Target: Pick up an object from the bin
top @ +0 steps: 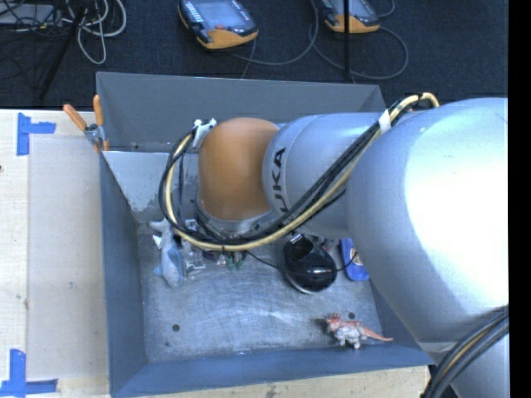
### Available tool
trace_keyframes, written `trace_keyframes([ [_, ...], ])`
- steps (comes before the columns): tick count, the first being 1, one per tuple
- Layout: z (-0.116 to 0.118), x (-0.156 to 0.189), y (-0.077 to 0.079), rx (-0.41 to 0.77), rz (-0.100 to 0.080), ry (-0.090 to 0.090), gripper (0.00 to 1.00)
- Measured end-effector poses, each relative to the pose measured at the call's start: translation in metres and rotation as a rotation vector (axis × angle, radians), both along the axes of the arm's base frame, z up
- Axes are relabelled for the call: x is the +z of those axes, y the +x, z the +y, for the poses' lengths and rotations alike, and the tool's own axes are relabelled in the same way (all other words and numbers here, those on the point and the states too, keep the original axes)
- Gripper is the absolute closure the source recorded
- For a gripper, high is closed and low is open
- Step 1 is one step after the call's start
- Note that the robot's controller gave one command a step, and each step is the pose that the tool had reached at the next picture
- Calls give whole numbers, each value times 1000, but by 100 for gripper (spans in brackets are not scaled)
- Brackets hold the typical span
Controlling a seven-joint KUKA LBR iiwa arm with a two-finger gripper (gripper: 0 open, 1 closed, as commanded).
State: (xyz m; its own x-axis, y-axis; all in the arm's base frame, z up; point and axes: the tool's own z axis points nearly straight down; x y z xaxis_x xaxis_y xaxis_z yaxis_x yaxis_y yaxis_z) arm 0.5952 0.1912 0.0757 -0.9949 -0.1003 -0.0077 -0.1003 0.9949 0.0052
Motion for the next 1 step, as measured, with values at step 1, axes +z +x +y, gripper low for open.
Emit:
trace_keyframes([
  [1, 0, 0, 0, -1, 0, 0, 100],
])
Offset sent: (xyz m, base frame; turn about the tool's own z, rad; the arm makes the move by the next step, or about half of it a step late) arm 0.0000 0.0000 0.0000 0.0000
